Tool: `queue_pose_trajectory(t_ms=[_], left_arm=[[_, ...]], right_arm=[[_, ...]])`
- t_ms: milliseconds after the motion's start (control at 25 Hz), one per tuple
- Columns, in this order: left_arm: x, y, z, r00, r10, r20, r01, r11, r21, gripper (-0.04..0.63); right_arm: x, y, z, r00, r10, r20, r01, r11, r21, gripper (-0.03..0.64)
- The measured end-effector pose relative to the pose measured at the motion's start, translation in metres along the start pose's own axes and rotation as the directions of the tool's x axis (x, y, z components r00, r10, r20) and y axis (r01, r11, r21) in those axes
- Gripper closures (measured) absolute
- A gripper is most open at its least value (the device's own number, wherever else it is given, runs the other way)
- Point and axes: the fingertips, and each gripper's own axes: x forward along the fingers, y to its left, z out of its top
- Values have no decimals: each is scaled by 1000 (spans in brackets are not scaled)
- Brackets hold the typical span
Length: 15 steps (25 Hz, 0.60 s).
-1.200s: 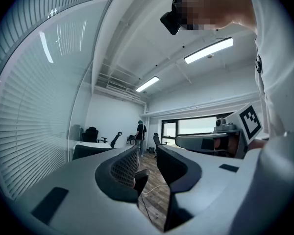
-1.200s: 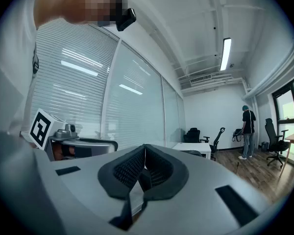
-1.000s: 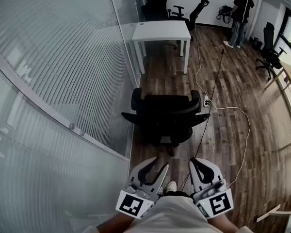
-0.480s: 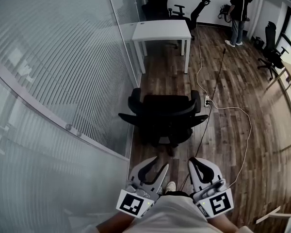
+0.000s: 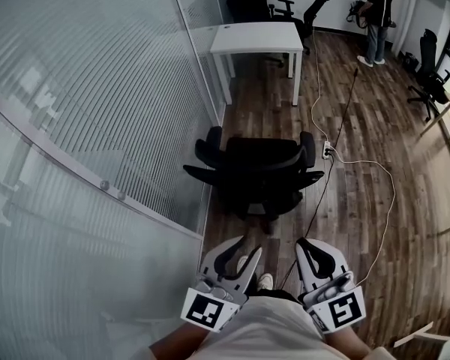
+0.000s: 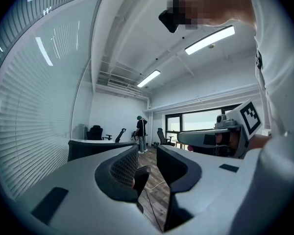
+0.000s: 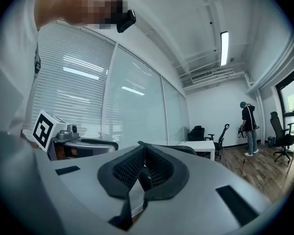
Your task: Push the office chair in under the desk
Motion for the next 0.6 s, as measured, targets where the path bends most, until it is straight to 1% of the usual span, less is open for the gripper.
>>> queue_pose_trajectory(t_ms=[200,360,600], left_arm=[[-1,6,-3,1000,22,-15,-22,1000,15,463],[1,10,-4,999,30,-17,-29,999,24,463],[9,30,-14,999,32,-28,-30,998,59,463]], right_arm=[[3,0,-3,1000,16,-5,-16,1000,7,583],[6,-2,-4,1000,15,-8,-15,1000,-6,583],[23,-7,-8,1000,21,-15,-21,1000,-20,583]])
